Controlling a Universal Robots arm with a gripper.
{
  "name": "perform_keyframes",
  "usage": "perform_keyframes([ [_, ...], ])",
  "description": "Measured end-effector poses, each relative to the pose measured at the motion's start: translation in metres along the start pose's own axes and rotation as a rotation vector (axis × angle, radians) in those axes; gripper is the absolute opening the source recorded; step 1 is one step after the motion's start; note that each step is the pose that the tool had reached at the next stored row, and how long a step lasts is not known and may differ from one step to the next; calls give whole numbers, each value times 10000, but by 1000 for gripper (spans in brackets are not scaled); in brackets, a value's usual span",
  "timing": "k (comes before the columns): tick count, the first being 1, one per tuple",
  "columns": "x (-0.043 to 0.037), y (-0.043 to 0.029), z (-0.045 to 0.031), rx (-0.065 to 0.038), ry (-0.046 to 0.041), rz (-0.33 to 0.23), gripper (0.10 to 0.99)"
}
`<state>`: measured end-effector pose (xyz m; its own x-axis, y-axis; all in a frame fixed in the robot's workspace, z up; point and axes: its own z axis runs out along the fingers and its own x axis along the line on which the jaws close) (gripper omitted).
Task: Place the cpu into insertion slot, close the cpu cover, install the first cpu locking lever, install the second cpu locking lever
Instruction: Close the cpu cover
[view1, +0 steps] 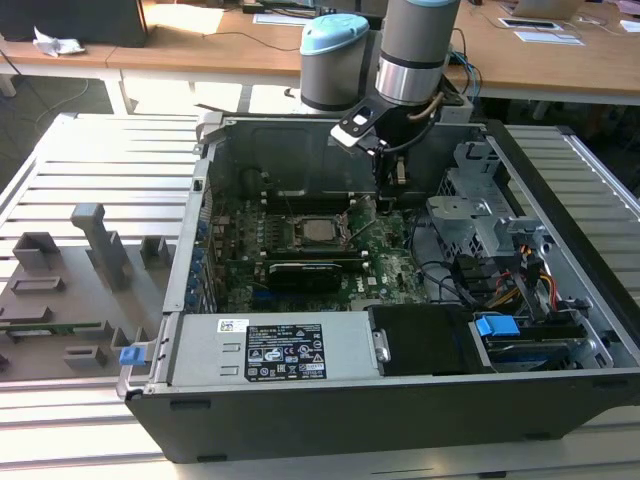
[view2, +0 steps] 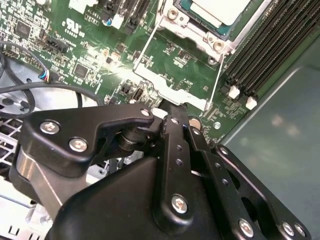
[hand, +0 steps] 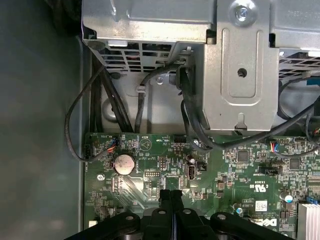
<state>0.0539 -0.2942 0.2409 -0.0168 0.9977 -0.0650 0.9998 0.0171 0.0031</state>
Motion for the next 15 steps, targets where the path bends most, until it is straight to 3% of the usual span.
perform_keyframes([
  [11, 1, -10, 0, 0, 0, 1, 106],
  [15, 1, -52, 0, -1, 0, -2, 106],
])
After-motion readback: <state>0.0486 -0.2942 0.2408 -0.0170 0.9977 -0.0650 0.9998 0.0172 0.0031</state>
